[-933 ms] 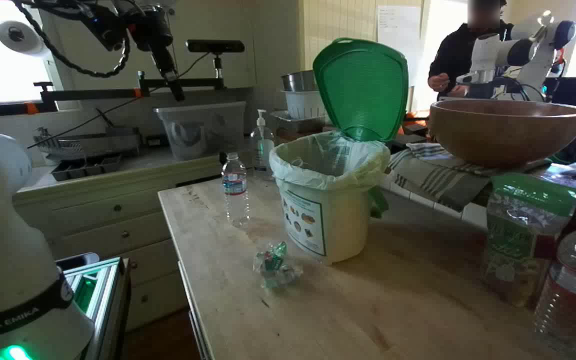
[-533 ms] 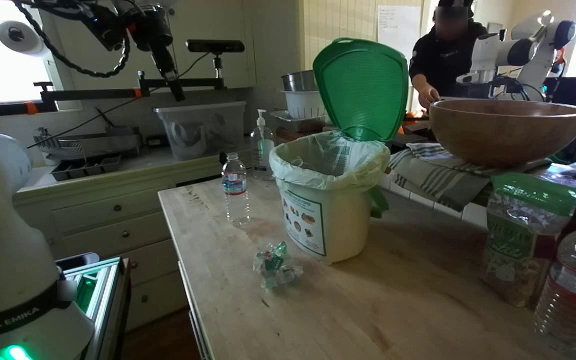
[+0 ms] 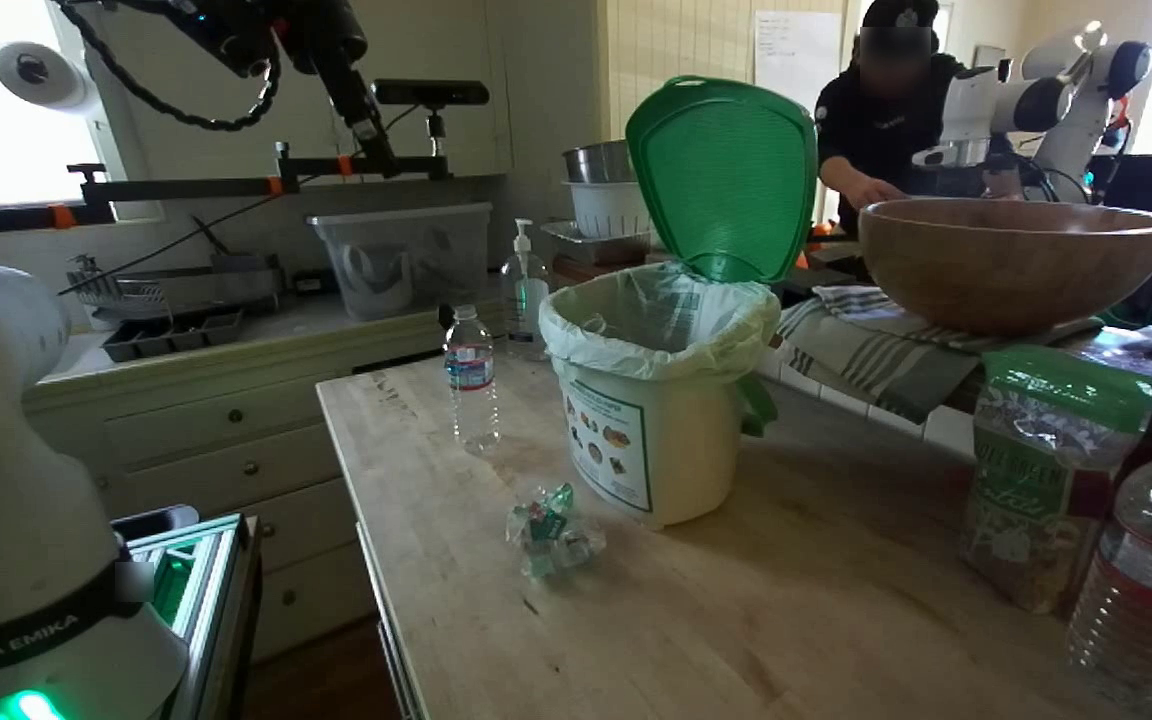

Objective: Take the water bottle out of the bin and put it on the countertop.

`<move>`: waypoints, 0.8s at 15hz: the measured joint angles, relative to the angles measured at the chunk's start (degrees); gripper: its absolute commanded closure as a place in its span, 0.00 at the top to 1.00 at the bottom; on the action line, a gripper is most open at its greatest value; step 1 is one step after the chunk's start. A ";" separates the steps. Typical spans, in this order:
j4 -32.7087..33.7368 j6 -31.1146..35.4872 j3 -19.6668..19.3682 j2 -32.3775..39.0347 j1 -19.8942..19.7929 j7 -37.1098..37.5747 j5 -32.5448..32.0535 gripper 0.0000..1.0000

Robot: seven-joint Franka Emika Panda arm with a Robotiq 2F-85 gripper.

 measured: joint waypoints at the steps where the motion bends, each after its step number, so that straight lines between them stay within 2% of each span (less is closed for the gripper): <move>1: -0.01 1.74 -1.32 0.02 -0.48 -0.48 -0.63 1.00; 9: -0.90 12.09 -10.40 2.68 -3.18 -10.59 -5.41 1.00; 12: -0.75 12.22 -10.72 3.03 -3.33 -10.91 -5.45 1.00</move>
